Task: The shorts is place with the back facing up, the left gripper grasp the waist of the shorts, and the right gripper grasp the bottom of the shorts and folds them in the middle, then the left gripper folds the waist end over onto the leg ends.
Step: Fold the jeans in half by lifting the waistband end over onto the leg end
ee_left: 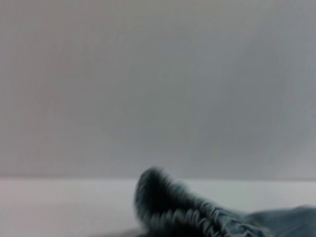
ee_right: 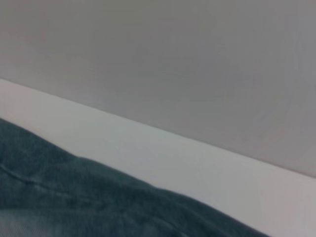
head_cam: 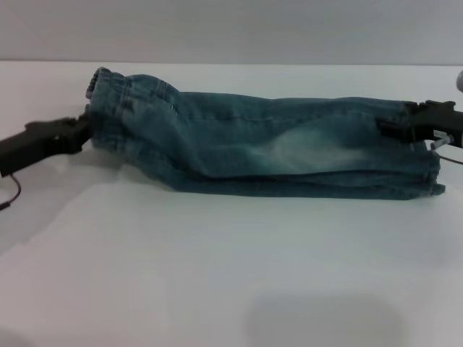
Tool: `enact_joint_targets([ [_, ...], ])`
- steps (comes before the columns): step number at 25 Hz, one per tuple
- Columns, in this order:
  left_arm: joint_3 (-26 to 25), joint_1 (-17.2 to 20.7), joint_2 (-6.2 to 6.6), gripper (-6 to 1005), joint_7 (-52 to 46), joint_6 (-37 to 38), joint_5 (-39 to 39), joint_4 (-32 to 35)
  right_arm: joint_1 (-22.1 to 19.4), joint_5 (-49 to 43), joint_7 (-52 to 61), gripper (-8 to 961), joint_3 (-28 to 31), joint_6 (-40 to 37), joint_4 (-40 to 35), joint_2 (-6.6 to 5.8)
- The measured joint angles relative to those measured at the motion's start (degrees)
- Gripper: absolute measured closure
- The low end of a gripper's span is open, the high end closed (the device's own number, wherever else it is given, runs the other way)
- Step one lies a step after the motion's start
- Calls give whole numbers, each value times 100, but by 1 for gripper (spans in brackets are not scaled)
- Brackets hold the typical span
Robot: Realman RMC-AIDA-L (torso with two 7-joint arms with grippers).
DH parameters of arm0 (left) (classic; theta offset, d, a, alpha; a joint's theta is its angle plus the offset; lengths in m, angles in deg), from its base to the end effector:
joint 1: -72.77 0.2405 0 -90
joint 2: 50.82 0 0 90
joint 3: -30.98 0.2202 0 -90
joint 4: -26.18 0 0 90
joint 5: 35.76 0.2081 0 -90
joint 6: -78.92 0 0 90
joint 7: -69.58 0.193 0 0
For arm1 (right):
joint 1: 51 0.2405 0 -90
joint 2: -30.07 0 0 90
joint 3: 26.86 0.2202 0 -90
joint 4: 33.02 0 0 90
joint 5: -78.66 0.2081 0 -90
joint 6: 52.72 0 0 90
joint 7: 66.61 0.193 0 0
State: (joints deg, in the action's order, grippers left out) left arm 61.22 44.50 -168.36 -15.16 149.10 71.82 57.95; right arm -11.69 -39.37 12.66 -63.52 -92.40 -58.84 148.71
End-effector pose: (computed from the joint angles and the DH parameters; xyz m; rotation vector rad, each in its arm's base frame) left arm -0.2808 0.3765 0.0151 -2.1767 -0.9992 -0.7250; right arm 0.2970 0.4356 -0.0153 -2.1355 0.7898 0.1756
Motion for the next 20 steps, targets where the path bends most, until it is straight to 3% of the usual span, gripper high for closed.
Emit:
enact_joint_targets([
  [7,33,-414,-4,909,-478,885,-285,305,267,975,-956,301,1,141,463,20],
  [20,71,-1187,2,913,-951,1147,-268,562,1102,1527,-2287,302,-181,76,1685,89],
])
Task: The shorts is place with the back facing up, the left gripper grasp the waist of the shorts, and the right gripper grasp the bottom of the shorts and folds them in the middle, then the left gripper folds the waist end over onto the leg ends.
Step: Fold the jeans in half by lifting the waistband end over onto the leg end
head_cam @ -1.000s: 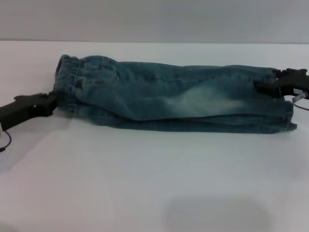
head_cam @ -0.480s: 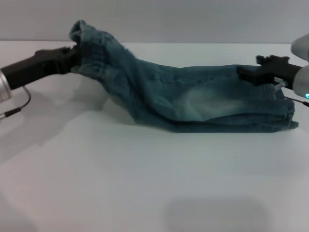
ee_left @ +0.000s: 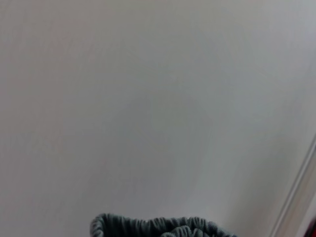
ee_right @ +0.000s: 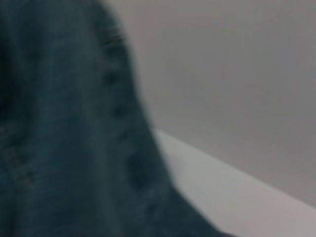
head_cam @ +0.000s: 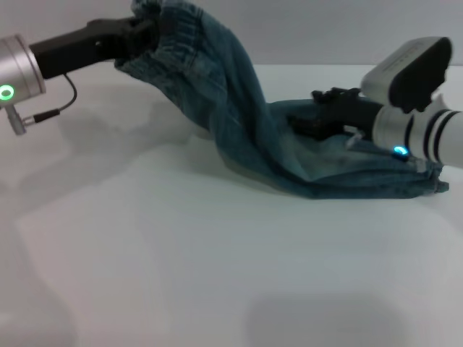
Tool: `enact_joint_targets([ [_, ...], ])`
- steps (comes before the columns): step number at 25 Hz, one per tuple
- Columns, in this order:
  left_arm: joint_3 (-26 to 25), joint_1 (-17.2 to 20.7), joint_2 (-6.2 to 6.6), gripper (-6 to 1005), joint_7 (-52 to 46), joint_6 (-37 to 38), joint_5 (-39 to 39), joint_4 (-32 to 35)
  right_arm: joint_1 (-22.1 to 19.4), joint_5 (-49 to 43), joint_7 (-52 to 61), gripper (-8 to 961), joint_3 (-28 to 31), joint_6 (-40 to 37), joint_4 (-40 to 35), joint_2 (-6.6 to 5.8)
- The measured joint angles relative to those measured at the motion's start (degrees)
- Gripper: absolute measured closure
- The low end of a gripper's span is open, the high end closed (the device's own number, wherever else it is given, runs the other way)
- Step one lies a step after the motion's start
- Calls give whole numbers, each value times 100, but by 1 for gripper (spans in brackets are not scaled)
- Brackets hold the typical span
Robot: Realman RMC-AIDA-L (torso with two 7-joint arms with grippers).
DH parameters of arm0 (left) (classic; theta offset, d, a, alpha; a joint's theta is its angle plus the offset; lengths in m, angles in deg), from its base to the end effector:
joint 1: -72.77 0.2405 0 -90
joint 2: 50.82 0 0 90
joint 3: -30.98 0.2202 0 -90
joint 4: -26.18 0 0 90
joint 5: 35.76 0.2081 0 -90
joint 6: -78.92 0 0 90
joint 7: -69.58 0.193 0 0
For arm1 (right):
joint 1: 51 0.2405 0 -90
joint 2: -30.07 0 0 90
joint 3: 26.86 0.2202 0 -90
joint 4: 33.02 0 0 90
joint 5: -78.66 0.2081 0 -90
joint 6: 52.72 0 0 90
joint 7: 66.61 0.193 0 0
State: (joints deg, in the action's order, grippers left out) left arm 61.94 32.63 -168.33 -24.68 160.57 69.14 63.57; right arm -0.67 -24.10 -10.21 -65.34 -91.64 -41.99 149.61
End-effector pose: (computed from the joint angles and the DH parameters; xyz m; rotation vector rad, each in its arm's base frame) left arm -0.1582 0.4106 0.0335 -2.4021 -0.8068 -1.0269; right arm 0.2199 0.4388 -0.0886 -2.3473 0.5486 0.2786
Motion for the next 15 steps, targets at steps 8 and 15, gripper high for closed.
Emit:
enact_joint_targets([
  [8,383,-220,-22,912,-434,101,-27,491,311,5,-31,302,-97,-522,334,21],
  [15,511,-281,-28,914,-588,178,-56,658,686,-15,-34,301,-105,-826,700,26],
])
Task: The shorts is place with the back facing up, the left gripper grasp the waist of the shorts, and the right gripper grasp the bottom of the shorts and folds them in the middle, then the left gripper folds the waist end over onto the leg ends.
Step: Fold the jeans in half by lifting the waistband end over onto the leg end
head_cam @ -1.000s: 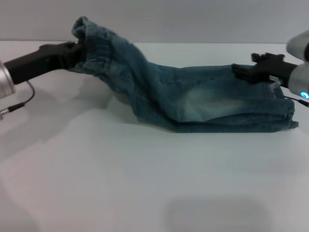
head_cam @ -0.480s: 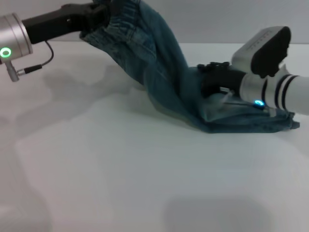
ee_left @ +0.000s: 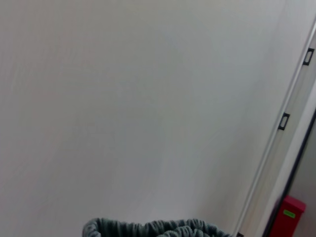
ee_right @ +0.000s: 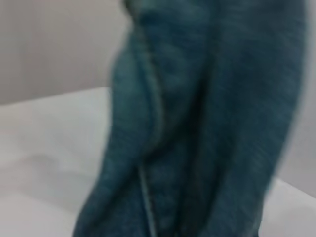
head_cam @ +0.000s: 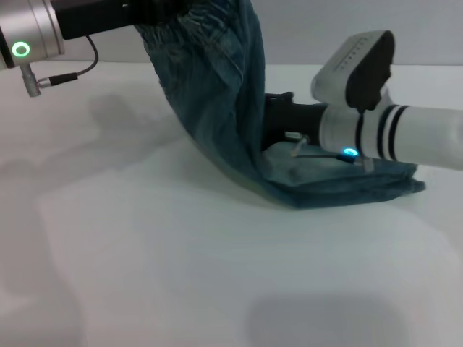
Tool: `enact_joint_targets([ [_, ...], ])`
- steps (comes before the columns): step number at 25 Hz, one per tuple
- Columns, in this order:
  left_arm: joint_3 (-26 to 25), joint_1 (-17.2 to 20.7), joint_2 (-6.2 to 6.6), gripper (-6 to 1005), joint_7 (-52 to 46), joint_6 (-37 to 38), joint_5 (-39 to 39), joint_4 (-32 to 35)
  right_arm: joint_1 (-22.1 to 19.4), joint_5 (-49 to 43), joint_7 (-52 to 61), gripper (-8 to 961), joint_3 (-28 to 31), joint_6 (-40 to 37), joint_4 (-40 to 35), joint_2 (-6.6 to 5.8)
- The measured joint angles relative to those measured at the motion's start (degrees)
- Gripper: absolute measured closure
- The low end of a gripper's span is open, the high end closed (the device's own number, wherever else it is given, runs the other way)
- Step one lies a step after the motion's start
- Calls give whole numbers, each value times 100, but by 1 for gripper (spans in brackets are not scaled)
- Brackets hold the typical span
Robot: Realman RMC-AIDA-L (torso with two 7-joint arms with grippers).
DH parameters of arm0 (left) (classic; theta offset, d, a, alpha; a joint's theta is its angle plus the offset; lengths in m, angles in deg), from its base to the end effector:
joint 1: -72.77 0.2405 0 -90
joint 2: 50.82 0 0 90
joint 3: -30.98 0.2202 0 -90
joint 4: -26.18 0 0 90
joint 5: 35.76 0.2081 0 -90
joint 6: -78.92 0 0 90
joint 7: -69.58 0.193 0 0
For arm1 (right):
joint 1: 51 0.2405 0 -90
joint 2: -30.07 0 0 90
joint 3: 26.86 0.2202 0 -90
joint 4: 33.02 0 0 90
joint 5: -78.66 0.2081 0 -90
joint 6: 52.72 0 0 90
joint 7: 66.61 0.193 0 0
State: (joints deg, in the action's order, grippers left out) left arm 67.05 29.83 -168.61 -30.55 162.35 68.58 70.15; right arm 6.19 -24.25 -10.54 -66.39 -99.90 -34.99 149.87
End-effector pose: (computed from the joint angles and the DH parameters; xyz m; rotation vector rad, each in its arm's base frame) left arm -0.1159 0.4140 0.0383 -2.5158 -0.7126 -1.0154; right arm 0.1569 0.4164 -0.1276 -2.5698 0.4631 0.4366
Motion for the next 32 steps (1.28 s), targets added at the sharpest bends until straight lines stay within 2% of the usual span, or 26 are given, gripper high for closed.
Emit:
enact_joint_targets([
  [7,54,-63,-5,915,-110,129,-62,149,430,-20,0,301,-12,-205,416,0],
  [12,57,-16,-6,914,-111,159,-72,133,365,-23,1,302,-11,-168,375,-2],
  [19,161,123,-12,915,-112,288,-73,87,-495,158,-7,301,157,57,-330,-20],
  [21,298,153,-18,916,-112,304,-73,85,-866,644,-132,301,228,72,-677,-34],
  [23,445,167,-28,916,-112,302,-73,77,-1284,1534,-322,301,241,58,-1085,-73],
  [24,529,170,-36,916,-111,288,-78,74,-1284,1534,-322,301,241,58,-1085,-73],
  [27,750,165,-55,910,-97,219,-170,65,-1610,2114,-356,302,242,64,-1453,-96],
  [28,967,151,-65,903,-80,147,-303,52,-1742,2345,-356,302,243,76,-1600,-104],
  [32,1333,126,-65,875,-71,-64,-518,35,-1846,2496,-363,303,277,84,-1689,-110],
])
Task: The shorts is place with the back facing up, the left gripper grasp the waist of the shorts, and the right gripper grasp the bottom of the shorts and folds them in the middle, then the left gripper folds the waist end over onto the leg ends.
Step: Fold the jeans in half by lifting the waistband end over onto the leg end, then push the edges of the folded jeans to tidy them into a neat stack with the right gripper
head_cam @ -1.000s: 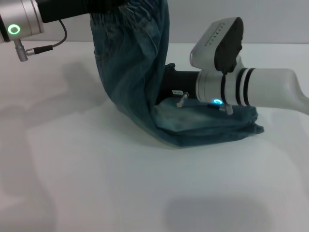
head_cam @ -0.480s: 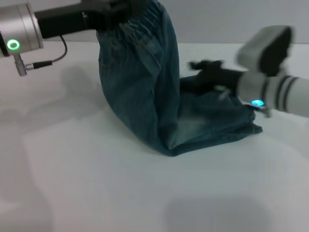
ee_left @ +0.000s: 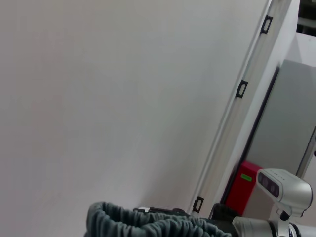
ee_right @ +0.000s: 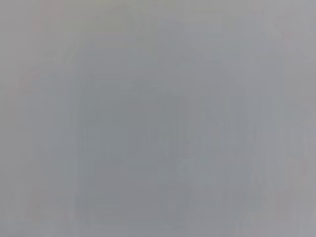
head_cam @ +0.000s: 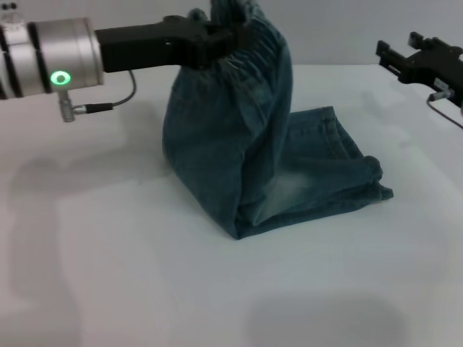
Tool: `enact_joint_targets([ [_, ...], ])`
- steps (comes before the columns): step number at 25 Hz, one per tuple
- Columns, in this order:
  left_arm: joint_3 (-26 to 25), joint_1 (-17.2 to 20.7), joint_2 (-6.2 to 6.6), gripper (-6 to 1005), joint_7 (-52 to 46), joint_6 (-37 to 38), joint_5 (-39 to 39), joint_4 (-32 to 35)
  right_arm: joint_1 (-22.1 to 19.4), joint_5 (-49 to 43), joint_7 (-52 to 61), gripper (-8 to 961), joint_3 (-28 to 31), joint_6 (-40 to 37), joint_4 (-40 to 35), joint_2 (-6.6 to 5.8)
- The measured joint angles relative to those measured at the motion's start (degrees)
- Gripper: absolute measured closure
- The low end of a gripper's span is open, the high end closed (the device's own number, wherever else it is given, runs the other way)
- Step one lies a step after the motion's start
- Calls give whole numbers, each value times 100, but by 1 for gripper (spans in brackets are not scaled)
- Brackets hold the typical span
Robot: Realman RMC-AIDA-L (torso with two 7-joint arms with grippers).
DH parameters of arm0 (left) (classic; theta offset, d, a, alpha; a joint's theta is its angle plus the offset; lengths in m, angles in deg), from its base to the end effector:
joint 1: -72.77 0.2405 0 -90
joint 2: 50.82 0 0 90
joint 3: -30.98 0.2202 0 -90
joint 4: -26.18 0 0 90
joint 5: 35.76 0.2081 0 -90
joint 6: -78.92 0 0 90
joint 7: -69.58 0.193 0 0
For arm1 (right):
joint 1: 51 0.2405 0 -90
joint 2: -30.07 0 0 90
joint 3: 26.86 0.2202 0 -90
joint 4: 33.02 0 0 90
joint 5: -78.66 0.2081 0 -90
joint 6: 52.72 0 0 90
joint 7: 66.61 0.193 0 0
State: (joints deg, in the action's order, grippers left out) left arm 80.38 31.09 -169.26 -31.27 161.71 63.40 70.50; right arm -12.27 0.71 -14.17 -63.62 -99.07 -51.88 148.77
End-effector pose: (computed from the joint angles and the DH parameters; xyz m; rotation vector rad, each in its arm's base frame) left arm -0.0965 0.3935 0.0005 -2.6870 -0.6805 -0.9683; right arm 0.2559 0.4513 0.0094 -1.9197 0.6980 0.6237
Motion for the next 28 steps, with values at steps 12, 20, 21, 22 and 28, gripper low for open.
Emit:
enact_joint_targets([
  [12,1344,-75,-27,791,114,-723,-965,-32,-54,65,-104,306,131,126,32,-5],
  [20,1535,55,-25,655,207,-690,-1351,-31,-130,608,-537,306,251,179,158,0],
  [21,1536,87,-21,608,217,-676,-1387,-30,-135,617,-537,306,251,177,159,0],
  [22,1538,124,-18,561,235,-666,-1443,-29,-137,618,-537,306,250,168,159,0],
  [28,1497,463,10,322,558,-677,-1874,-29,-140,603,-458,306,68,-371,152,-11],
])
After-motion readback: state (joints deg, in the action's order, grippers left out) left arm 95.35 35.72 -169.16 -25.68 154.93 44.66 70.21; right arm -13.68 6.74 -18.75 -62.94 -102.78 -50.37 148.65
